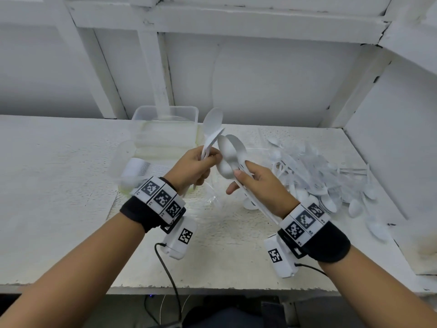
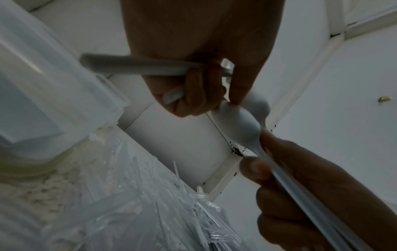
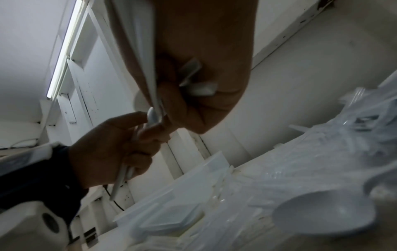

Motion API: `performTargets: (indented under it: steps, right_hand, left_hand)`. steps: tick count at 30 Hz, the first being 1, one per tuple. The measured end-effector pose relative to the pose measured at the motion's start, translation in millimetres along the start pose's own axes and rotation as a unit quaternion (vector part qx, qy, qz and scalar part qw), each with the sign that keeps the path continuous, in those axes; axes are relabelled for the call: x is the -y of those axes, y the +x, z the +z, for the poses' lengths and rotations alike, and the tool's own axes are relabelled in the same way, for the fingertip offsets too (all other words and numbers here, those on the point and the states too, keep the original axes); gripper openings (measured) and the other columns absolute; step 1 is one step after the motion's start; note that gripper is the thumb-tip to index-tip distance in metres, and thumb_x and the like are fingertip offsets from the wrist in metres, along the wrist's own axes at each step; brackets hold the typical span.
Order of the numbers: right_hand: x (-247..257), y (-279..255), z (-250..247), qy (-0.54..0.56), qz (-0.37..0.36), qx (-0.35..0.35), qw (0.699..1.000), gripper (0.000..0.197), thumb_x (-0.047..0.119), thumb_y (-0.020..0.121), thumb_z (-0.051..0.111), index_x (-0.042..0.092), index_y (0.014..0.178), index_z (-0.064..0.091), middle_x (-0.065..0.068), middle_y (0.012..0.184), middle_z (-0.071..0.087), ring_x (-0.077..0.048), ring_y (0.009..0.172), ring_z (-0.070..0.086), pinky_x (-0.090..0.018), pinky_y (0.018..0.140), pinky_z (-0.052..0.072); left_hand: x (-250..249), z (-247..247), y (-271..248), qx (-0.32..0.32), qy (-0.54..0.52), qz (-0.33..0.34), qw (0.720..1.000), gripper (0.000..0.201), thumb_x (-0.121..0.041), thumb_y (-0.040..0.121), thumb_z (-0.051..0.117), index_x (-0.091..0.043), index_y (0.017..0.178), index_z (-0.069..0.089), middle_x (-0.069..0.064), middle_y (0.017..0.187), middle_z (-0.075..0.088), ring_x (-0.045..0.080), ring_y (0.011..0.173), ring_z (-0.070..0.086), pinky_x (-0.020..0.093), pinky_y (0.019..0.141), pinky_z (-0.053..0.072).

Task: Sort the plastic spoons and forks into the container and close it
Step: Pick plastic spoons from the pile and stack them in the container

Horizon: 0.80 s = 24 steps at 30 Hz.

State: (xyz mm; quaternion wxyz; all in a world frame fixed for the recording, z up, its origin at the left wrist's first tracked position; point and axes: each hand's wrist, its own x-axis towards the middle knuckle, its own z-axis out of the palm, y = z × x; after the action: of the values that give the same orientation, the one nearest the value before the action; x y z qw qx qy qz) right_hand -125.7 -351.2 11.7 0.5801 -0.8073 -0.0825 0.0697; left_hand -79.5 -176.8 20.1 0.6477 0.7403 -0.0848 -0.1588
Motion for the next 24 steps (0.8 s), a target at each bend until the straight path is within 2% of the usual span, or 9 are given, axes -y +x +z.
performTargets:
  steps: [3, 4, 7, 9, 12, 15, 17, 20, 24]
  right_hand:
    - [1.3, 0.9, 13.5, 0.036, 0.011, -0.029, 0.999, 0.024, 0.028, 0.098, 0.045, 0.011, 0.107, 0.059, -0.001, 0.063, 0.06, -0.001, 0.041, 0.042, -0.014, 0.042, 0.033]
    - [0.3, 2.3, 16.6, 0.042, 0.013, -0.036, 0.998, 0.026, 0.029, 0.096, 0.048, 0.007, 0.105, 0.059, 0.0, 0.061, 0.057, -0.001, 0.041, 0.04, -0.014, 0.041, 0.032]
    - [-1.0, 5.4, 24.5, 0.052, 0.021, -0.047, 0.997, 0.03, 0.032, 0.093, 0.054, 0.004, 0.103, 0.06, 0.003, 0.058, 0.049, 0.0, 0.042, 0.039, -0.016, 0.04, 0.032]
    - [-0.5, 7.6, 27.7, 0.048, 0.012, -0.072, 0.996, 0.027, 0.031, 0.093, 0.055, 0.006, 0.101, 0.06, 0.004, 0.059, 0.049, 0.0, 0.045, 0.041, -0.017, 0.042, 0.033]
    - [0.6, 11.0, 30.5, 0.058, -0.006, -0.137, 0.989, 0.013, 0.028, 0.093, 0.055, 0.017, 0.101, 0.058, 0.006, 0.061, 0.051, 0.002, 0.049, 0.046, -0.013, 0.046, 0.036]
    - [2.7, 12.9, 34.1, 0.054, -0.025, -0.176, 0.982, 0.004, 0.026, 0.091, 0.058, 0.029, 0.093, 0.055, 0.008, 0.065, 0.055, 0.003, 0.054, 0.05, -0.011, 0.052, 0.04]
    - [3.8, 12.7, 38.4, 0.043, -0.041, -0.183, 0.981, 0.007, 0.026, 0.09, 0.059, 0.031, 0.088, 0.055, 0.003, 0.07, 0.061, 0.001, 0.059, 0.052, -0.013, 0.058, 0.046]
    - [5.0, 10.9, 44.3, 0.032, -0.051, -0.19, 0.98, 0.012, 0.026, 0.09, 0.059, 0.034, 0.083, 0.054, -0.002, 0.076, 0.064, -0.012, 0.068, 0.057, -0.027, 0.069, 0.05]
    - [3.4, 11.9, 47.3, 0.013, -0.044, -0.212, 0.976, 0.005, 0.029, 0.09, 0.059, 0.028, 0.086, 0.056, -0.005, 0.078, 0.066, -0.017, 0.073, 0.062, -0.022, 0.068, 0.049]
  left_hand:
    - [5.7, 3.9, -2.9, -0.027, -0.035, -0.002, 0.999, 0.009, -0.018, 0.095, 0.051, -0.014, 0.087, 0.052, -0.012, 0.047, 0.035, 0.004, 0.04, 0.027, 0.018, 0.039, 0.022]
    - [6.6, 5.6, -3.5, -0.039, -0.044, 0.0, 0.998, 0.005, -0.019, 0.095, 0.051, -0.014, 0.095, 0.051, -0.01, 0.05, 0.037, 0.004, 0.039, 0.028, 0.018, 0.038, 0.023]
    - [8.7, 11.6, -4.8, -0.086, -0.071, -0.012, 0.994, 0.025, -0.029, 0.095, 0.049, -0.018, 0.115, 0.039, -0.002, 0.066, 0.04, 0.003, 0.04, 0.03, 0.018, 0.038, 0.025]
    - [9.9, 14.4, -5.4, -0.104, -0.096, -0.034, 0.989, 0.028, -0.037, 0.097, 0.043, -0.021, 0.12, 0.037, -0.001, 0.073, 0.041, 0.004, 0.042, 0.03, 0.018, 0.039, 0.024]
    - [11.7, 18.0, -7.4, -0.111, -0.118, -0.052, 0.985, 0.015, -0.031, 0.099, 0.036, -0.022, 0.104, 0.047, -0.001, 0.072, 0.04, 0.006, 0.044, 0.029, 0.02, 0.041, 0.021]
    - [15.7, 22.0, -10.3, -0.102, -0.101, -0.044, 0.989, 0.019, -0.028, 0.099, 0.038, -0.017, 0.096, 0.052, -0.002, 0.066, 0.044, 0.007, 0.043, 0.034, 0.02, 0.041, 0.026]
    - [18.5, 25.9, -12.4, -0.104, -0.076, -0.03, 0.991, 0.026, -0.031, 0.099, 0.04, -0.011, 0.097, 0.056, -0.002, 0.059, 0.047, 0.008, 0.043, 0.04, 0.021, 0.04, 0.032]
    - [22.1, 30.2, -14.3, -0.135, -0.069, -0.02, 0.988, 0.034, -0.033, 0.098, 0.043, -0.004, 0.091, 0.06, -0.002, 0.054, 0.049, 0.01, 0.042, 0.043, 0.022, 0.039, 0.034]
    - [23.6, 34.8, -15.4, -0.138, -0.072, -0.019, 0.988, 0.047, -0.038, 0.099, 0.037, 0.0, 0.1, 0.064, -0.006, 0.047, 0.047, 0.008, 0.038, 0.039, 0.02, 0.036, 0.031]
